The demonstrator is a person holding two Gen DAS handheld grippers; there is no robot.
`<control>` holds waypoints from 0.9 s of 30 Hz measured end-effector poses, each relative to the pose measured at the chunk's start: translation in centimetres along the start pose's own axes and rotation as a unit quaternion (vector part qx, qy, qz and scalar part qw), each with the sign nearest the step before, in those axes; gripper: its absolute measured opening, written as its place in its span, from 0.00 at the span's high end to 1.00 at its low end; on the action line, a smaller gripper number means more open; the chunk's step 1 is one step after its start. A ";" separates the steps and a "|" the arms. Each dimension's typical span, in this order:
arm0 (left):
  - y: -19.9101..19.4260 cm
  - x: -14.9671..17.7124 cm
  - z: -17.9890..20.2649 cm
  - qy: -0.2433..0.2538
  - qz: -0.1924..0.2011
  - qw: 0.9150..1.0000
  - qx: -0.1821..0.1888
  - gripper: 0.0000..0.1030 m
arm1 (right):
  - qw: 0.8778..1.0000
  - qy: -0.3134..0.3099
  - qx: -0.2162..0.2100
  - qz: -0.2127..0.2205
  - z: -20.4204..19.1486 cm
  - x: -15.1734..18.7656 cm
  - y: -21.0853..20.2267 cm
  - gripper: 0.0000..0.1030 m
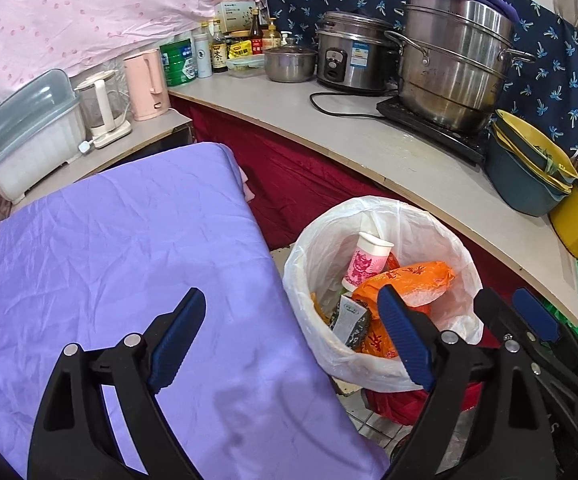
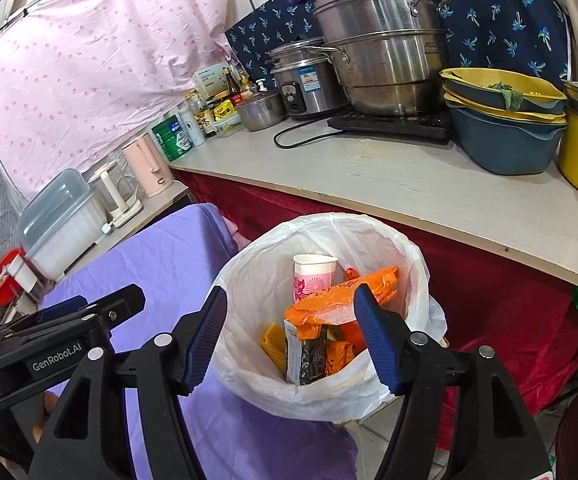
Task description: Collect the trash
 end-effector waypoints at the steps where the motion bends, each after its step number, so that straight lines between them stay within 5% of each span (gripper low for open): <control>1: -0.3 0.1 -0.1 -0.001 0.001 1.000 -0.003 0.17 | 1.000 -0.002 0.000 0.001 -0.1 0.1 -0.3 0.36; 13: -4.0 3.1 -1.7 -0.001 0.017 0.999 -0.048 0.09 | 0.999 -0.031 0.011 0.002 -0.6 2.4 -3.7 0.19; 27: -6.3 6.8 -2.5 -0.012 0.010 0.998 -0.057 0.09 | 0.998 -0.063 0.025 -0.005 -1.1 5.1 -6.5 0.15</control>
Point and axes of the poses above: each gripper's, at about its wrist camera, not at the fingertips, and y roughly the way its jaws point, z to its right, x to its underside, the point moved 9 cm from there along y, roughly the way its jaws point, and after that the axes turned 9 degrees about x, right-handed, at the moved point
